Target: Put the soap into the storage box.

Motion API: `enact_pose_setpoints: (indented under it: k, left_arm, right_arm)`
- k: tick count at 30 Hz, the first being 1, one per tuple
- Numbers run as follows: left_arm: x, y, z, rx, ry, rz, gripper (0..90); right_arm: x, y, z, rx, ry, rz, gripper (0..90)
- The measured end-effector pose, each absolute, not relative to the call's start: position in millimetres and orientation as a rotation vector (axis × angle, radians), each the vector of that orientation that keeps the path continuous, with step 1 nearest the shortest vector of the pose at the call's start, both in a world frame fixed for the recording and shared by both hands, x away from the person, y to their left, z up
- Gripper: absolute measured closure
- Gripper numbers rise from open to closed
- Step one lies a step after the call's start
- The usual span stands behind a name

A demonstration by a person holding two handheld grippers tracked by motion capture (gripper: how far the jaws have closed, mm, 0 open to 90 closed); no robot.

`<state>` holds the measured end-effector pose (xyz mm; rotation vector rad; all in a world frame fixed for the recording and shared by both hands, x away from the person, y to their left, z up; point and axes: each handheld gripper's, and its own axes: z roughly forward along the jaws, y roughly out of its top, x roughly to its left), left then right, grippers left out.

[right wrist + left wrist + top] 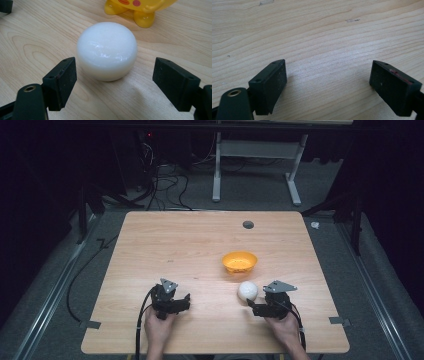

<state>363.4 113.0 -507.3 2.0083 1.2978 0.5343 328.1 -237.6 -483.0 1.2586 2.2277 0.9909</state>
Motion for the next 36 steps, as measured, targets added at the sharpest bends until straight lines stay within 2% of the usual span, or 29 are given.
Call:
enact_pose_setpoints:
  k: [22, 36]
  left_arm:
    - [363, 113, -507, 2.009, 1.297, 0.534, 14.6]
    - [363, 113, -507, 2.008, 1.296, 0.534, 14.7]
  right_arm:
    - [347, -220, -493, 1.274, 2.252, 0.993, 19.0]
    - [356, -212, -500, 1.292, 2.267, 0.937, 22.7]
